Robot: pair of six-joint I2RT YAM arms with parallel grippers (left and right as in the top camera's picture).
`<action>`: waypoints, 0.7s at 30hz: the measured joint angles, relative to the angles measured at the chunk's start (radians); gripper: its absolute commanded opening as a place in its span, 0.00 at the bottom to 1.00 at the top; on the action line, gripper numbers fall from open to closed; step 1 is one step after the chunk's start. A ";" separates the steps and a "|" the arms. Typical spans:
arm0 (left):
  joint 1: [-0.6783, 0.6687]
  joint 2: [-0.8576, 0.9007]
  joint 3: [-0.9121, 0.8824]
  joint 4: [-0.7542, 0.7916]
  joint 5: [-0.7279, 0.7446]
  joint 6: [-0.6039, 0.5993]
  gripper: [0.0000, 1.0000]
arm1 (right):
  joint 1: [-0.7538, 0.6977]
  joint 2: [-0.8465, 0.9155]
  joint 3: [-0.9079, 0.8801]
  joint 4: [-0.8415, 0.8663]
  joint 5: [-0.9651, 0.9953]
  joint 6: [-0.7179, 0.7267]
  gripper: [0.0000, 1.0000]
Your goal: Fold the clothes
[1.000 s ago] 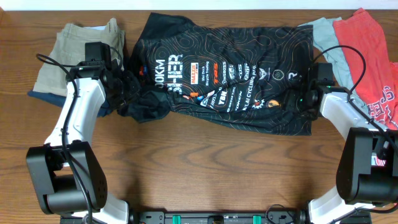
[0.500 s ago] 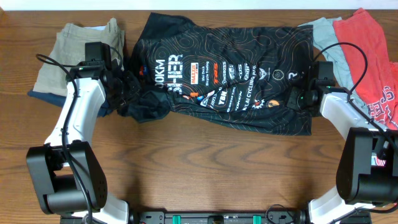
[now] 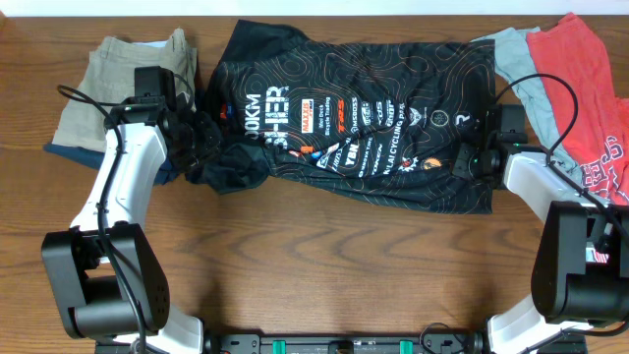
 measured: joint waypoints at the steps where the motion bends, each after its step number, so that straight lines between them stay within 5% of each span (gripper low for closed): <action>1: 0.000 0.000 0.000 0.000 0.000 0.000 0.06 | 0.000 0.000 -0.002 0.005 0.002 -0.002 0.34; 6: 0.000 0.000 0.000 0.000 0.000 0.000 0.06 | 0.000 0.000 -0.010 0.013 0.004 -0.004 0.02; 21: 0.000 0.000 0.000 -0.013 0.000 0.000 0.06 | -0.008 -0.012 -0.001 -0.101 0.083 -0.001 0.15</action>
